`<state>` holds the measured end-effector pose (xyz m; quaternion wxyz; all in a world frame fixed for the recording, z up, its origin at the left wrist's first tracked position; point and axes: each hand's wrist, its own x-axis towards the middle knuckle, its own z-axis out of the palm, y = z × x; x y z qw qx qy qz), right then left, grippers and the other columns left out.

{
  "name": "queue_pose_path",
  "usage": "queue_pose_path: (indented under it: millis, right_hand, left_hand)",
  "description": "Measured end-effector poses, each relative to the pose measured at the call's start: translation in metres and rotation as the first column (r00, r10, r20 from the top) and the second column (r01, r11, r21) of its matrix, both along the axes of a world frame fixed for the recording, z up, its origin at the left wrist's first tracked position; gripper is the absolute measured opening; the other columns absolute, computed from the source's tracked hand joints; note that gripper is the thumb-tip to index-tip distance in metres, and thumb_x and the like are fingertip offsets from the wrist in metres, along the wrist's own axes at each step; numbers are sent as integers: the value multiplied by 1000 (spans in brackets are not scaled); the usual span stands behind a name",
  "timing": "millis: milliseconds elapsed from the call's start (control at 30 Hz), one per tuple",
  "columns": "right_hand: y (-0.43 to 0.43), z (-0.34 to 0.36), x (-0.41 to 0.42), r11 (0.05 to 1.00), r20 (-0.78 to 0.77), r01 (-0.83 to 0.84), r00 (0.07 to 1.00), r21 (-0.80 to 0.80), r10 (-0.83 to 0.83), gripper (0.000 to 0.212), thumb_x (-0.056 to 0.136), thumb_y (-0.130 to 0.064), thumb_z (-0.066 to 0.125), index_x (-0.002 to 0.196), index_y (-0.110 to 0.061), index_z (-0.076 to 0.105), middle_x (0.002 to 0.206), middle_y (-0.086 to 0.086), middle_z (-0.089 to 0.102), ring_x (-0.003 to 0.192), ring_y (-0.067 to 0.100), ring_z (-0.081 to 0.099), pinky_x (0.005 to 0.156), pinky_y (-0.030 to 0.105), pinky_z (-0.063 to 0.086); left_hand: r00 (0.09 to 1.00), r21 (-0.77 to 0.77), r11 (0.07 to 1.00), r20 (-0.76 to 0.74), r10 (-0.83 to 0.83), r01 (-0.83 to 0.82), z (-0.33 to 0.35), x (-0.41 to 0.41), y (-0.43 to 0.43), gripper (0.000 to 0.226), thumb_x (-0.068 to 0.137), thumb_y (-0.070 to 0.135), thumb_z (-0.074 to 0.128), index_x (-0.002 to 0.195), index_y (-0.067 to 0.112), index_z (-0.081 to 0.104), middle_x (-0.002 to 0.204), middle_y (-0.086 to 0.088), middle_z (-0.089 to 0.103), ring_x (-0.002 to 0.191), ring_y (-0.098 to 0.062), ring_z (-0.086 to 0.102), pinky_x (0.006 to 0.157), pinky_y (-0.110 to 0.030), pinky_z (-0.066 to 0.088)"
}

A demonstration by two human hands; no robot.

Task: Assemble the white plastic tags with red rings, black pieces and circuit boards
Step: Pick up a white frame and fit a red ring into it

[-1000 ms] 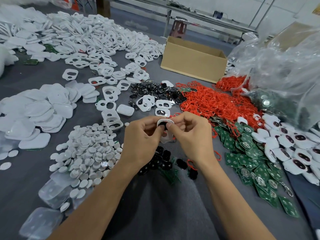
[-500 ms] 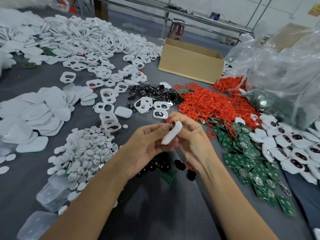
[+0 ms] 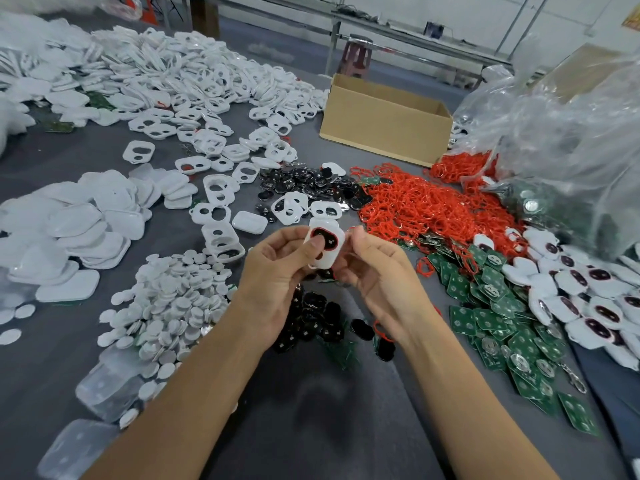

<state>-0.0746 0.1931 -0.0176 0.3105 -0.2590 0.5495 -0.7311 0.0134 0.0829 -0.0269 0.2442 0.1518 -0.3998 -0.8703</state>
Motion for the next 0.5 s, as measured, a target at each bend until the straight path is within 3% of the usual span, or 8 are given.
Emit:
queue_pose_path:
  millis: [100,167,267,500]
  right_hand:
    - [0,0,2,998,-95,32,995,48,-27,15,80,-22,62,83,-7,65,66,1,62,59,13,48,58,27,35]
    - [1,1,1,997,-110,55,993,55,-48,14,80,-21,63,79,-8,65,64,2,59,58,15,45,59,31,33]
    - [2,4,0,997,-108,55,993,50,-50,16,81,-22,61,79,-6,63,64,6,54,58,14,43,59,32,31]
    - [-2,2,1,998,-131,23,991,54,-15,17,86,-24,59,78,-10,63,70,8,54,58,14,37,58,31,27]
  left_hand:
    - [1000,-35,999,10,3,-3,0,2,0,21,67,10,70,88,7,68,74,-2,74,65,-10,69,64,-21,56]
    - [996,-3,996,-13,-86,86,0,3,1,14,71,13,68,81,9,76,76,-5,75,66,-13,70,63,-22,56]
    - [979,56,978,-42,-198,200,0,4,3,20,79,23,62,78,14,80,79,-4,75,68,-12,71,65,-21,56]
    - [977,130,968,-22,-213,214,1,5,0,21,79,24,61,76,15,81,80,-2,75,70,-10,71,67,-21,58]
